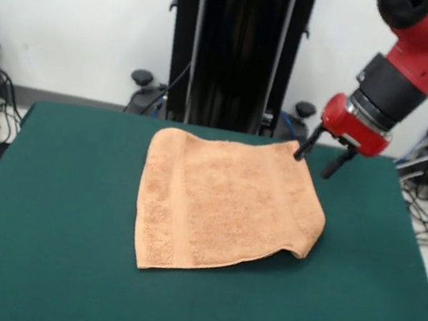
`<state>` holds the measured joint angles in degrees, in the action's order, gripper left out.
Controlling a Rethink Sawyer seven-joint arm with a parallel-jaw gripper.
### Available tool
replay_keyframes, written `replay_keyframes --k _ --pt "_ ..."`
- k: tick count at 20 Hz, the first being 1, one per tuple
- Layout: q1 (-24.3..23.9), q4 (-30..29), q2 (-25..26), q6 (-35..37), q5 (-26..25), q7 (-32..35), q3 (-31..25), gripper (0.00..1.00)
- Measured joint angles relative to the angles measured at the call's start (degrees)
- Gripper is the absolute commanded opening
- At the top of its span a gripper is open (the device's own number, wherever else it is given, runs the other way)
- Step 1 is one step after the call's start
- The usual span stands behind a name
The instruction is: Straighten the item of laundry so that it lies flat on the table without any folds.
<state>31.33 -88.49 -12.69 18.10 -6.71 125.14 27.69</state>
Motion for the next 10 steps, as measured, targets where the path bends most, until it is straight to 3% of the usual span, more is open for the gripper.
replay_keyframes --k 10 --pt "1.1 1.8 3.4 0.0 4.8 0.0 1.0 1.0"
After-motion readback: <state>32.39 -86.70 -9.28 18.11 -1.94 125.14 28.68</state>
